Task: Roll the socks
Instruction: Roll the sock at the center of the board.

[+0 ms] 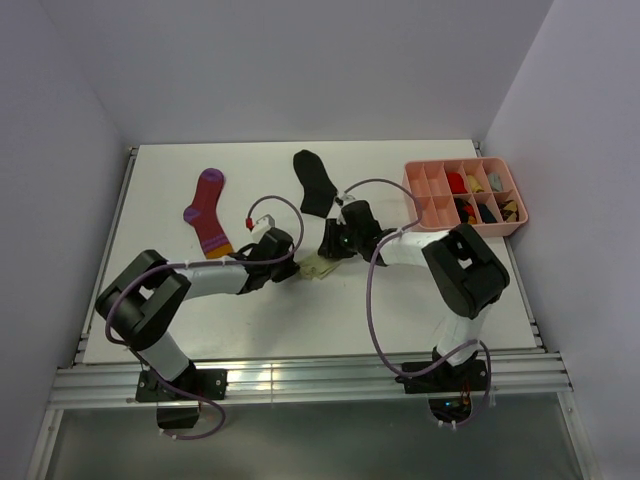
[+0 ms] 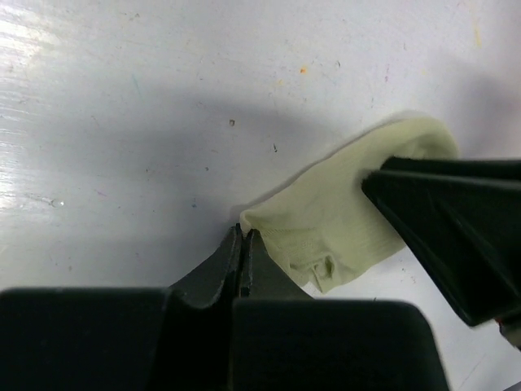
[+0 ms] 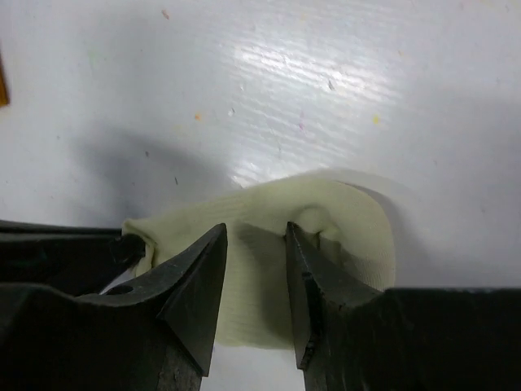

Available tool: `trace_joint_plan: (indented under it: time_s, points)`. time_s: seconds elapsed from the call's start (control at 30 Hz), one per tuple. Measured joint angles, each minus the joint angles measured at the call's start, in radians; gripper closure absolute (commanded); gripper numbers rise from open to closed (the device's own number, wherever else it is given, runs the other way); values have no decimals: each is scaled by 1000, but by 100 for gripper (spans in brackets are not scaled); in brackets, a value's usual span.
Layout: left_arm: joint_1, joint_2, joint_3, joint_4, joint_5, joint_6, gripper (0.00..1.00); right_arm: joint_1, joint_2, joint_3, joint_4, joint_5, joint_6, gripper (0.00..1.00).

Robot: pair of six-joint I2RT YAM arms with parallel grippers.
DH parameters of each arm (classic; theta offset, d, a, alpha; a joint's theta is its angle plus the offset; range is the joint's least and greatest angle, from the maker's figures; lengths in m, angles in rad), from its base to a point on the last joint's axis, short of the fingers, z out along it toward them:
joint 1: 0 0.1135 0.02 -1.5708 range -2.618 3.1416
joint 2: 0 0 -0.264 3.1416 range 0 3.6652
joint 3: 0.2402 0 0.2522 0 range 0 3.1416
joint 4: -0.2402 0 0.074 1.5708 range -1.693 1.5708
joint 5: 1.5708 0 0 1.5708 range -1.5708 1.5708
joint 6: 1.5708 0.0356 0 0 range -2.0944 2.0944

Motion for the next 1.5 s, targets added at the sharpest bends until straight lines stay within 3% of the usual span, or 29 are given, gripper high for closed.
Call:
trace_joint_plan:
  time_s: [0.37,0.53,0.7,1.07,1.5]
  points:
    - [-10,-34,0,-40,-27,72,100,21,26,63,-40,19,-133,56]
    - [-10,-32,6,-82,-37,73,100,112,-122,-56,13,72,-187,55]
    - [-10,-20,28,-110,-40,68,100,229,-210,-214,171,108,-230,53]
    - [-11,-19,31,-121,-43,38,100,300,-160,-306,404,132,-316,50]
    - [-11,-19,32,-123,-43,27,100,306,-71,-248,450,131,-337,50]
